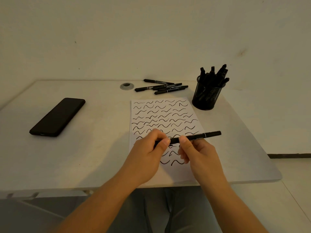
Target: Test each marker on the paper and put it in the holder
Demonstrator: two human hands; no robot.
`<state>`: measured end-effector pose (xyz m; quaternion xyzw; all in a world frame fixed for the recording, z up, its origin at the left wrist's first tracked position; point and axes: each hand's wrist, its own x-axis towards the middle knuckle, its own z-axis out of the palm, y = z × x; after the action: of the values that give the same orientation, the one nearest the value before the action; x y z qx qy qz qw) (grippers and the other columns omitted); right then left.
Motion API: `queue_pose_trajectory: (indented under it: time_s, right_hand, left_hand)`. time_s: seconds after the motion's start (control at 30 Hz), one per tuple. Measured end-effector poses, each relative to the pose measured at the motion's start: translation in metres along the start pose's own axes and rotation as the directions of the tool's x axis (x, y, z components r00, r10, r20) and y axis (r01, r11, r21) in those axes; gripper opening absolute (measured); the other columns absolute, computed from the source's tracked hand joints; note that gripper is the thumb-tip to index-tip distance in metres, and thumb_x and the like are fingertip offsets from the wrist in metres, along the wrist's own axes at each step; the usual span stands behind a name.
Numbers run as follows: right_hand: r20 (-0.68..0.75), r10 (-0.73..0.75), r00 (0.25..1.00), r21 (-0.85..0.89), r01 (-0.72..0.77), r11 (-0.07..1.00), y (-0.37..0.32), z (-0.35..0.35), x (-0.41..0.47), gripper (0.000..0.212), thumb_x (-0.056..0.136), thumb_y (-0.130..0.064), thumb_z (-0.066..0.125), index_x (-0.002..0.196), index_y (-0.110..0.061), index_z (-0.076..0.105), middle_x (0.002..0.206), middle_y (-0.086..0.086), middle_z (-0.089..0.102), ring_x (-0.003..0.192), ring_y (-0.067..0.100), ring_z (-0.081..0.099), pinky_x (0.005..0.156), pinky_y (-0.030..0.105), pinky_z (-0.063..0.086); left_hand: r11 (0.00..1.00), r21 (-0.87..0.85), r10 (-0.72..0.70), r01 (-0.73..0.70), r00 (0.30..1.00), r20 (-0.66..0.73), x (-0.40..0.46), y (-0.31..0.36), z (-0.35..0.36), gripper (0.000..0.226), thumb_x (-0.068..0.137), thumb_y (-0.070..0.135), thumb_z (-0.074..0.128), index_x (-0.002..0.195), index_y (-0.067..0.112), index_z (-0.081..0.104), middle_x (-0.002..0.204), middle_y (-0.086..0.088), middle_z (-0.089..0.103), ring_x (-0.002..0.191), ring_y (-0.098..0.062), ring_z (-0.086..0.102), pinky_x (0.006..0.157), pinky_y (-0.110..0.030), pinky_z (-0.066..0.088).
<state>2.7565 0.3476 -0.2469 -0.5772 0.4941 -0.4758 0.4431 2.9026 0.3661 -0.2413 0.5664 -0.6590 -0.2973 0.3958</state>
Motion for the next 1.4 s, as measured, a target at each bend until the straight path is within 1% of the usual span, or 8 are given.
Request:
queue_pose_trajectory:
  time_s: [0.13,0.27,0.5,0.7,0.87,0.93,1.27,1.4]
  right_hand:
    - [-0.103,-0.223,0.969,-0.231,0.195,0.953,-0.005,-0.004,0.008,0.033,0.081,-0.051,0.045,0.064,-0.025,0.058,0.057,-0.007,0.061,0.059,0.002,0.056,0.057,0.008,0.042]
    - [0.071,-0.567,0.821,-0.637,0.475,0.607,-0.015,-0.01,0.029,0.013,0.08,-0.026,0.065,0.09,-0.018,0.066,0.084,-0.008,0.058,0.063,0.003,0.051,0.057,0.008,0.04]
    - [0.337,-0.597,0.728,-0.706,0.615,0.351,-0.026,-0.026,0.067,0.017,0.075,-0.016,0.073,0.089,-0.01,0.067,0.077,0.004,0.062,0.06,0.016,0.056,0.048,0.029,0.05]
    - [0.173,-0.474,0.863,-0.697,0.448,0.56,-0.036,-0.048,0.103,0.015,0.085,-0.023,0.06,0.1,-0.018,0.059,0.081,-0.012,0.054,0.065,0.004,0.051,0.059,0.019,0.045]
    - [-0.094,-0.415,0.905,-0.472,0.326,0.819,-0.056,-0.077,0.14,0.011,0.086,-0.021,0.059,0.094,-0.023,0.051,0.078,-0.022,0.054,0.074,-0.007,0.054,0.059,0.009,0.039]
    - [-0.191,-0.4,0.897,-0.392,0.304,0.868,-0.064,-0.087,0.154,0.011,0.086,-0.022,0.058,0.093,-0.023,0.051,0.081,-0.019,0.057,0.076,-0.006,0.055,0.058,0.007,0.04]
    - [-0.32,-0.418,0.85,-0.348,0.305,0.886,-0.055,-0.102,0.191,0.012,0.088,-0.021,0.055,0.096,-0.023,0.046,0.081,-0.02,0.054,0.071,-0.01,0.056,0.052,0.003,0.04]
    - [-0.228,-0.436,0.871,-0.451,0.303,0.84,-0.043,-0.097,0.195,0.043,0.087,-0.014,0.056,0.123,-0.029,0.037,0.079,-0.019,0.054,0.067,-0.002,0.057,0.048,0.008,0.041]
  left_hand:
    - [0.996,0.083,-0.019,0.028,0.994,-0.106,0.017,0.002,-0.007,0.012,0.088,0.038,0.041,0.077,0.034,0.045,0.054,0.008,0.048,0.046,-0.001,0.043,0.044,-0.015,0.034]
    - [0.981,0.193,0.055,-0.036,0.994,-0.092,0.035,0.012,-0.01,0.011,0.088,0.039,0.041,0.081,0.032,0.046,0.055,0.009,0.049,0.048,-0.003,0.046,0.048,-0.022,0.032]
    - [0.913,0.346,0.238,-0.214,0.971,-0.027,0.068,0.032,-0.009,0.012,0.093,0.038,0.039,0.089,0.027,0.043,0.06,0.012,0.05,0.055,-0.005,0.047,0.052,-0.022,0.033]
    - [0.976,0.133,0.175,-0.174,0.985,0.007,0.11,0.028,-0.018,0.038,0.092,0.046,0.025,0.103,0.024,0.053,0.072,0.009,0.06,0.071,-0.018,0.061,0.07,-0.037,0.052]
    - [0.905,0.425,-0.063,0.031,0.996,0.062,0.176,-0.002,-0.029,0.022,0.093,0.036,0.042,0.104,0.023,0.056,0.095,0.003,0.059,0.063,-0.008,0.052,0.053,-0.027,0.042]
    - [0.856,0.517,-0.09,0.029,0.992,0.093,0.196,-0.008,-0.033,0.023,0.092,0.036,0.044,0.107,0.023,0.057,0.102,0.004,0.06,0.075,-0.011,0.055,0.064,-0.029,0.047]
    - [0.724,0.689,-0.048,-0.037,0.993,0.104,0.243,-0.043,-0.021,0.028,0.094,0.026,0.043,0.117,0.017,0.056,0.119,-0.006,0.055,0.104,-0.023,0.053,0.084,-0.035,0.045]
    - [0.69,0.721,0.005,-0.066,0.996,0.086,0.251,-0.059,-0.012,0.031,0.093,0.03,0.046,0.121,0.019,0.053,0.12,-0.004,0.053,0.107,-0.022,0.051,0.083,-0.036,0.045]
